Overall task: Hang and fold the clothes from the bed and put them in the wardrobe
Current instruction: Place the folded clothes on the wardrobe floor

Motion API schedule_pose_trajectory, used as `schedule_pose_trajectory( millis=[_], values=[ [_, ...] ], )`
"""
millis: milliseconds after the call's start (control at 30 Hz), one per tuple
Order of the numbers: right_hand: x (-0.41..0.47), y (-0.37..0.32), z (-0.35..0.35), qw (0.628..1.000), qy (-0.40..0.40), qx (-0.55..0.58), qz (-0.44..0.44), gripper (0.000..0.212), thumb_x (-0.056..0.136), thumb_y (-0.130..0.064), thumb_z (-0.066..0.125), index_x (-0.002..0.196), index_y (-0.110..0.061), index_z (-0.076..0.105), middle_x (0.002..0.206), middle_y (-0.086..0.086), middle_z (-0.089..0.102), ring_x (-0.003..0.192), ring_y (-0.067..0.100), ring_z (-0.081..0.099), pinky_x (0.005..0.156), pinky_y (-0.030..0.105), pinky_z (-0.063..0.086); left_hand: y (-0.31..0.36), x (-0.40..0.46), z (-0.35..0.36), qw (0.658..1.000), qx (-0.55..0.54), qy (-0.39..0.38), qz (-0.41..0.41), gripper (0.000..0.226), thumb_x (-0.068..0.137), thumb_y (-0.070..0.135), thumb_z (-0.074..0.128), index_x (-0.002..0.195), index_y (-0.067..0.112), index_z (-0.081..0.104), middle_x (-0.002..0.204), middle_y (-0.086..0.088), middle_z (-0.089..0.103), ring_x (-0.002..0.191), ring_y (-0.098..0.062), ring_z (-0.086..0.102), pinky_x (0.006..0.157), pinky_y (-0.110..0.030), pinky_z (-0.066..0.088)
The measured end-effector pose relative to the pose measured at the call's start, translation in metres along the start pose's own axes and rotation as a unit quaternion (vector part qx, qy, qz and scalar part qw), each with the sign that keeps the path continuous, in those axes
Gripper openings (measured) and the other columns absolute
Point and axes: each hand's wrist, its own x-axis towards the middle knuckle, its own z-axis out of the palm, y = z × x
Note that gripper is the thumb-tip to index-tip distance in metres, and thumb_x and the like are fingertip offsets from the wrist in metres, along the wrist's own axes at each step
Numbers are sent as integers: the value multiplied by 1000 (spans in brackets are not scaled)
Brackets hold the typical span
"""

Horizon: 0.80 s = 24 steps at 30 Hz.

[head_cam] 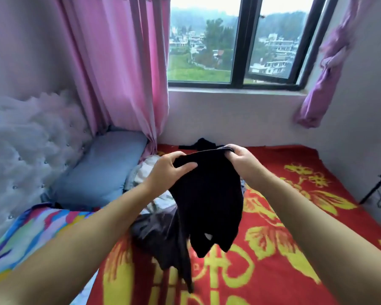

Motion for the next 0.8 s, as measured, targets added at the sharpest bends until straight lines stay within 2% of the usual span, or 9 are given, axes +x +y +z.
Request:
schedule_pose_trajectory(
  millis=[200,333,400,500,567,633,667,733,800],
  values=[
    [-16,-92,-28,997,39,12,-63,25,99,-17,48,84,-18,67,77,-2,69,74,15,65,75,34,52,64,26,-52,996,61,-60,-8,16,87,18,68,75,9,66,70,-4,65,61,-13,61,66,-34,53],
    [-22,-133,-34,995,45,-5,-88,24,99,-19,49,85,-23,68,82,-2,71,78,15,67,80,34,54,75,28,-62,988,153,-16,19,32,92,21,58,65,5,56,62,-2,55,54,-8,48,59,-25,41],
    [-21,-153,-33,993,60,8,-98,23,98,-20,51,85,-25,69,83,-3,72,80,14,68,82,34,55,70,28,-66,997,75,8,7,32,95,24,54,71,4,57,67,-3,58,62,-10,53,65,-29,45],
    [-19,-176,-29,991,74,45,-106,21,97,-19,52,87,-23,69,86,-1,73,83,17,69,83,35,56,63,25,-69,990,-117,36,-68,33,94,36,53,94,5,64,96,-14,70,88,-27,68,83,-42,55],
    [-15,-184,-25,989,81,82,-95,19,96,-17,51,89,-18,69,90,4,74,87,21,70,85,37,57,59,22,-69,973,-189,63,-120,26,99,28,47,92,6,58,95,-18,69,83,-29,69,80,-40,57],
    [-11,-187,-21,984,99,131,-70,17,95,-16,52,92,-12,68,95,10,72,92,26,70,90,42,53,64,16,-65,969,-166,127,-130,17,100,19,41,91,8,52,84,-10,66,75,-24,65,72,-32,56],
    [-9,-187,-20,980,108,156,-54,16,94,-15,53,95,-9,68,95,12,70,93,27,69,92,44,52,67,11,-65,974,-118,172,-89,10,97,16,43,95,10,51,85,-5,63,78,-22,62,73,-33,55],
    [-7,-187,-19,972,124,199,-24,16,94,-13,52,98,-5,65,94,12,67,91,27,67,92,42,51,83,-9,-59,967,26,231,101,18,87,6,48,104,12,53,93,-3,59,88,-19,56,82,-40,51],
    [-7,-185,-19,965,131,229,-2,12,94,-11,52,94,-4,62,90,11,64,84,23,65,89,38,52,102,-39,-43,916,203,130,321,26,84,-1,53,107,5,62,102,-13,64,99,-23,56,93,-42,46]
  ],
)
